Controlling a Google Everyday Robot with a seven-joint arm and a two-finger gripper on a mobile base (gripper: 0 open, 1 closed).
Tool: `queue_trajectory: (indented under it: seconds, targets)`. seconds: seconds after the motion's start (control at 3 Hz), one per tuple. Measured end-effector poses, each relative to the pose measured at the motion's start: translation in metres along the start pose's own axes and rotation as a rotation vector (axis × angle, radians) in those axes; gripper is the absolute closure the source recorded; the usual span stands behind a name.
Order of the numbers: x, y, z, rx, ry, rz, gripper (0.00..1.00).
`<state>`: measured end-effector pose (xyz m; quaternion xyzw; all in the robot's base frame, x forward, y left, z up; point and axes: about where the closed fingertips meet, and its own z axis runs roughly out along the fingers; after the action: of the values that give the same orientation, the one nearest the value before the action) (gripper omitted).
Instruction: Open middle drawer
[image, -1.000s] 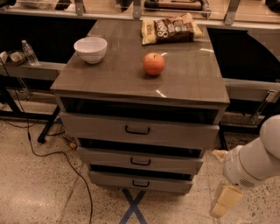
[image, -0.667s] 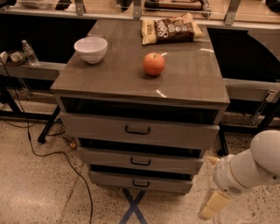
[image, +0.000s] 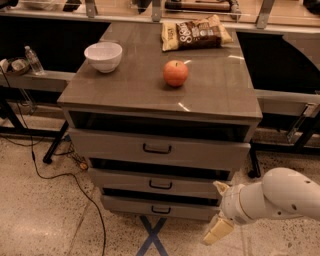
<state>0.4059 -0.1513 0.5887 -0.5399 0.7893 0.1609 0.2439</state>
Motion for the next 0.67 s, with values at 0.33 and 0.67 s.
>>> queue_trajectory:
  seconds: [0.33,0.67]
  targets:
    - [0.0,0.0,-0.001,-0.001,0.002,-0.001,0.0]
    - [-0.002,-0.013,0.04,0.016,-0.07,0.024,0.0]
